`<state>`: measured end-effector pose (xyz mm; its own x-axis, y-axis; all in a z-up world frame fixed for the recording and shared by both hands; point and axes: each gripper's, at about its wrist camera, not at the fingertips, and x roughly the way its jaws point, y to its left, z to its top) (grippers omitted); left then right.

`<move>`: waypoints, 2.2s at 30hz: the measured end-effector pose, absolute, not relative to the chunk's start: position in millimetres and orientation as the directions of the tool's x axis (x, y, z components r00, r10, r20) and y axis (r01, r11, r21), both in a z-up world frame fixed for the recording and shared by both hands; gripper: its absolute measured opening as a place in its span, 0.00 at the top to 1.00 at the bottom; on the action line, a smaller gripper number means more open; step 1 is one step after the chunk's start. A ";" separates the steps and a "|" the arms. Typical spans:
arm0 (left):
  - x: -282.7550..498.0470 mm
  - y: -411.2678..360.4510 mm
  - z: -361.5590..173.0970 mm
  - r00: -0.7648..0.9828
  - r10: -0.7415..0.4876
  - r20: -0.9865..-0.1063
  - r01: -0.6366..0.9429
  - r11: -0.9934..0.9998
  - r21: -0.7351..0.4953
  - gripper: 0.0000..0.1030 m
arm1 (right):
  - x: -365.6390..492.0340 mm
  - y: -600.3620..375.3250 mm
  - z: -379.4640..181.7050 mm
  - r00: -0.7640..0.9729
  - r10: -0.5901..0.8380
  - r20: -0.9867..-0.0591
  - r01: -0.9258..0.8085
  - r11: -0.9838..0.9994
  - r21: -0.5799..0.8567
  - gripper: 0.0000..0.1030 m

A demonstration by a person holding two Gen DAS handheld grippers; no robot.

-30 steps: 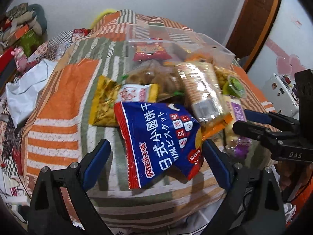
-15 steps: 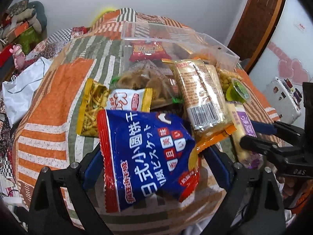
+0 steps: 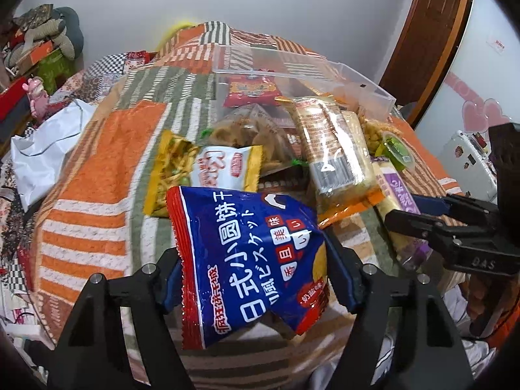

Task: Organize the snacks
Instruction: 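Grasp the blue biscuit bag with the left tool while the right tool grasps the purple-labelled roll, then carry the blue bag and purple roll into the clear box and release both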

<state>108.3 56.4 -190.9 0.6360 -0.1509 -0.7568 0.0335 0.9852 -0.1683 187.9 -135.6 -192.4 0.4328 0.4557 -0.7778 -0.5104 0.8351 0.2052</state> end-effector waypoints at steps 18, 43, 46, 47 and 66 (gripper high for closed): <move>95.6 84.4 -151.5 0.718 -0.066 -0.693 -0.051 0.988 -0.147 0.32 | 177.4 -161.0 -180.0 0.503 0.447 -0.739 -0.480 0.856 0.192 0.61; 134.1 61.6 -96.6 0.805 -0.084 -0.588 0.003 0.991 -0.136 0.32 | 189.0 -175.0 -113.8 0.659 0.496 -0.565 -0.483 0.855 0.187 0.63; 145.7 59.5 -93.9 0.806 -0.089 -0.585 0.010 0.991 -0.136 0.32 | 197.9 -175.5 -109.4 0.675 0.493 -0.549 -0.478 0.859 0.184 0.63; 149.0 59.3 -93.1 0.807 -0.090 -0.583 0.011 0.991 -0.137 0.32 | 201.1 -175.9 -107.7 0.680 0.491 -0.544 -0.476 0.861 0.183 0.63; 231.6 55.9 -89.7 0.793 -0.112 -0.598 0.032 0.989 -0.142 0.32 | 259.5 -173.9 -92.8 0.736 0.477 -0.480 -0.456 0.874 0.169 0.63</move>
